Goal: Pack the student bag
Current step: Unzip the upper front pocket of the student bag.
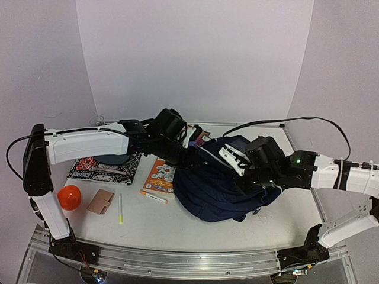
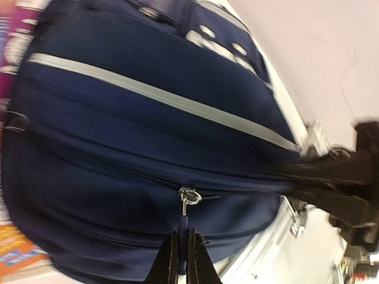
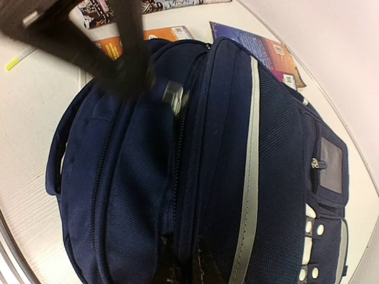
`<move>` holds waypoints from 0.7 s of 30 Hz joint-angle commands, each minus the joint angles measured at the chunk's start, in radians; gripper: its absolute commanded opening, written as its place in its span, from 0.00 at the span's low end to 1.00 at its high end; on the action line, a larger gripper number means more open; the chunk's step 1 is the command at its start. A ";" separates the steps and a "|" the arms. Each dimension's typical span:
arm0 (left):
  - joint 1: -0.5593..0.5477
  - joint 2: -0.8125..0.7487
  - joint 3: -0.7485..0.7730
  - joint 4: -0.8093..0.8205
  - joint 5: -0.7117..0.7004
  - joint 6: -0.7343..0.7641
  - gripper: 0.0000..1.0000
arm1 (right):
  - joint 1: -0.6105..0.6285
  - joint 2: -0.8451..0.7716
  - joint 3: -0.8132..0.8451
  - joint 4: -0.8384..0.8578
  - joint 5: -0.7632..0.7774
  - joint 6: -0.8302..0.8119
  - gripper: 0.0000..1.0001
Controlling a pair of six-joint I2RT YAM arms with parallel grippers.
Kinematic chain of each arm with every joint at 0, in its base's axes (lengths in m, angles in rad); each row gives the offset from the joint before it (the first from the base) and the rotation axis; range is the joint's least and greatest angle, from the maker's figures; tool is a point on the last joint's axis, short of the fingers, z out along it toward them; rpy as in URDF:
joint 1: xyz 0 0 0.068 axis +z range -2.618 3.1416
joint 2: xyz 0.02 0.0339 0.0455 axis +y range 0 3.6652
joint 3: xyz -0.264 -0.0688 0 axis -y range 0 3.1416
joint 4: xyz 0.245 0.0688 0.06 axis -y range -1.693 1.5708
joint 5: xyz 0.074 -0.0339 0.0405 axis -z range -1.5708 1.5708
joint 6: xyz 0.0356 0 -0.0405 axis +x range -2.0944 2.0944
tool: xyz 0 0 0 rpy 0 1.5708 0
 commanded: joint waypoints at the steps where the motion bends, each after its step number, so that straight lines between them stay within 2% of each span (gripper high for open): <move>1: 0.107 -0.060 0.003 -0.045 -0.134 0.050 0.00 | -0.006 -0.102 -0.030 -0.080 0.028 -0.022 0.00; 6: 0.197 -0.017 -0.014 -0.065 -0.208 0.110 0.00 | -0.006 -0.186 -0.058 -0.102 0.000 0.000 0.00; 10: 0.239 0.050 -0.020 -0.063 -0.216 0.154 0.00 | -0.006 -0.247 -0.077 -0.103 -0.037 0.018 0.00; 15: 0.198 0.130 0.039 -0.053 -0.096 0.162 0.00 | -0.006 -0.238 -0.062 -0.105 -0.066 0.080 0.01; 17: 0.138 0.135 0.065 -0.046 -0.115 0.169 0.00 | -0.006 -0.220 -0.053 -0.095 -0.054 0.108 0.04; 21: 0.083 0.139 0.070 0.006 -0.031 0.122 0.00 | -0.006 -0.165 -0.045 -0.055 0.000 0.141 0.23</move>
